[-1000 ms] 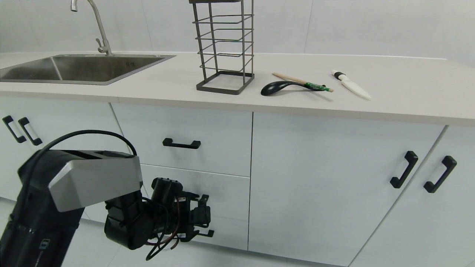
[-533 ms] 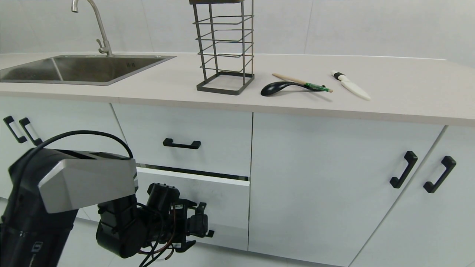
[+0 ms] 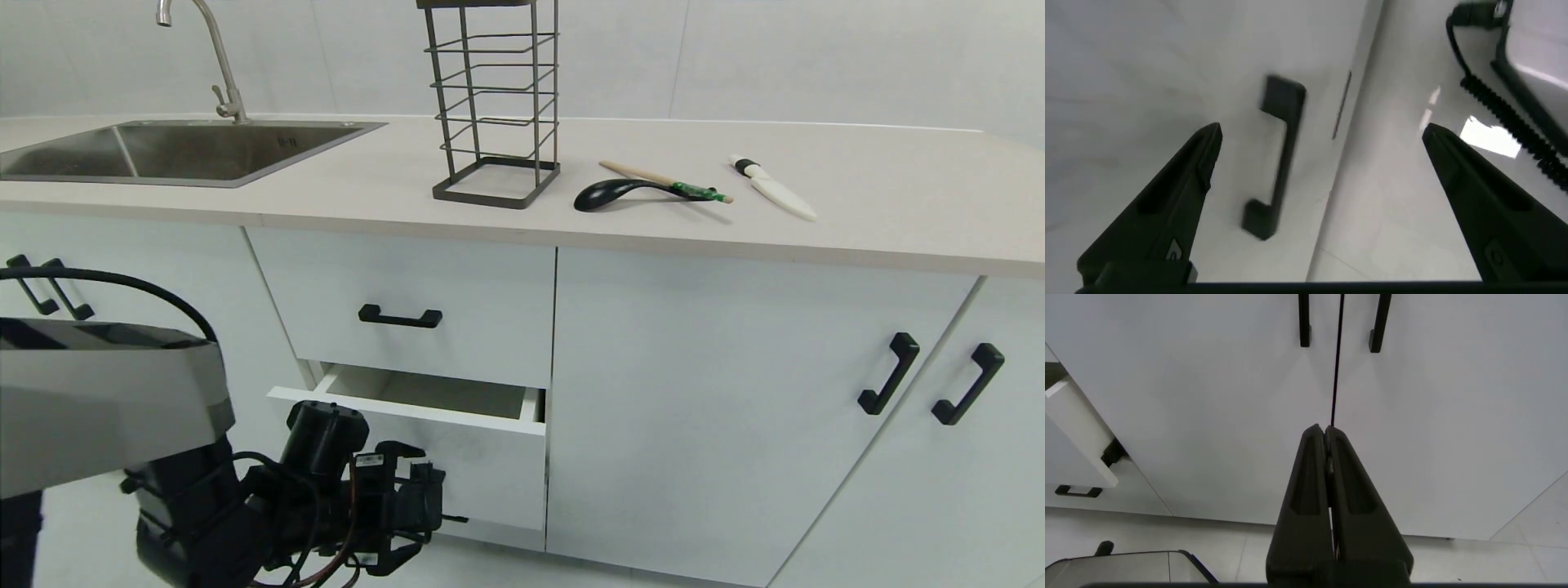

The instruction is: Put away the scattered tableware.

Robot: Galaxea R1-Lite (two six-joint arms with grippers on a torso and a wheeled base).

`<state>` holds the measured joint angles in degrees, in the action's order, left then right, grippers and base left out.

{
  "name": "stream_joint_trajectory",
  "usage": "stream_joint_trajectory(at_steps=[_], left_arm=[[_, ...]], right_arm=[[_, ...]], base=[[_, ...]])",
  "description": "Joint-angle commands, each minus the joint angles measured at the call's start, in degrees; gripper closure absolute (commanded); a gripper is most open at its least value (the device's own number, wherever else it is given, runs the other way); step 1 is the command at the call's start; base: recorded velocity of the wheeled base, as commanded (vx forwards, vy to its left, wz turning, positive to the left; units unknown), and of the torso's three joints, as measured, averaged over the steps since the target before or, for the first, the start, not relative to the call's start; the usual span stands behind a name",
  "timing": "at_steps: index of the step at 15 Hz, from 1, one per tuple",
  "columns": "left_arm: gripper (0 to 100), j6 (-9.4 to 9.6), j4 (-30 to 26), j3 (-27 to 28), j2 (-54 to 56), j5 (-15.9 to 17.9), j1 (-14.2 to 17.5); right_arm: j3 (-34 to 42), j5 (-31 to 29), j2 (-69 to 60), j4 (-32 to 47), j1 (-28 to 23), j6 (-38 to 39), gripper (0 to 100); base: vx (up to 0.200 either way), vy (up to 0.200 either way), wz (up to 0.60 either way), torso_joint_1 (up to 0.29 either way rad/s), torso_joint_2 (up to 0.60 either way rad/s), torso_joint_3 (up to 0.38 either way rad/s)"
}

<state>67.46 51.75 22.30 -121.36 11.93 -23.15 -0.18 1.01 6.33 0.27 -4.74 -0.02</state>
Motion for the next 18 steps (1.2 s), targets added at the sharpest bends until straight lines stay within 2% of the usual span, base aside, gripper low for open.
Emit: stream_joint_trajectory(at_steps=[1, 3, 4, 6, 7, 8, 10, 12, 13, 15, 18], left_arm=[[0, -5.32, -0.5, -5.4, 14.5, 0.2, -7.6], [0, -8.31, -1.3, -5.6, 17.8, 0.2, -10.7], [0, -10.60, -1.4, -2.5, 19.1, 0.2, -12.4], [0, -12.62, -1.9, 1.9, 18.5, 0.2, -12.3], [0, -15.70, -4.7, 6.6, 17.1, 0.4, -11.1], [0, -16.31, -6.2, 7.9, 15.6, 1.2, -9.7], [0, -15.96, -6.0, 8.1, 10.8, 3.0, -7.5], [0, -15.78, -5.7, 9.3, 7.1, 3.1, -5.8], [0, -14.46, -5.7, 10.8, 4.1, 3.3, -3.8], [0, -12.71, -5.6, 11.2, 2.2, 3.4, -2.2], [0, -10.77, -5.7, 11.1, 1.3, 4.2, -1.7]], right_arm=[[0.0, 0.0, 0.0, 0.0, 0.0, -0.1, 100], [0.0, 0.0, 0.0, 0.1, 0.0, 0.0, 100], [0.0, 0.0, 0.1, 0.0, 0.0, -0.1, 100], [0.0, 0.0, 0.0, 0.0, 0.0, -0.1, 100], [0.0, 0.0, 0.0, 0.0, 0.0, -0.1, 100], [0.0, 0.0, 0.1, 0.0, 0.0, -0.1, 100], [0.0, 0.0, 0.1, 0.0, 0.0, -0.1, 100], [0.0, 0.0, 0.1, 0.0, 0.0, -0.1, 100], [0.0, 0.0, 0.0, 0.1, 0.0, -0.1, 100], [0.0, 0.0, 0.0, 0.0, 0.0, -0.1, 100], [0.0, 0.0, 0.1, 0.0, 0.0, -0.1, 100]], base=[[0.000, 0.000, 0.00, 0.000, 0.00, 0.000], [0.000, 0.000, 0.00, 0.000, 0.00, 0.000], [0.000, 0.000, 0.00, 0.000, 0.00, 0.000], [0.000, 0.000, 0.00, 0.000, 0.00, 0.000], [0.000, 0.000, 0.00, 0.000, 0.00, 0.000], [0.000, 0.000, 0.00, 0.000, 0.00, 0.000], [0.000, 0.000, 0.00, 0.000, 0.00, 0.000], [0.000, 0.000, 0.00, 0.000, 0.00, 0.000], [0.000, 0.000, 0.00, 0.000, 0.00, 0.000], [0.000, 0.000, 0.00, 0.000, 0.00, 0.000], [0.000, 0.000, 0.00, 0.000, 0.00, 0.000]])
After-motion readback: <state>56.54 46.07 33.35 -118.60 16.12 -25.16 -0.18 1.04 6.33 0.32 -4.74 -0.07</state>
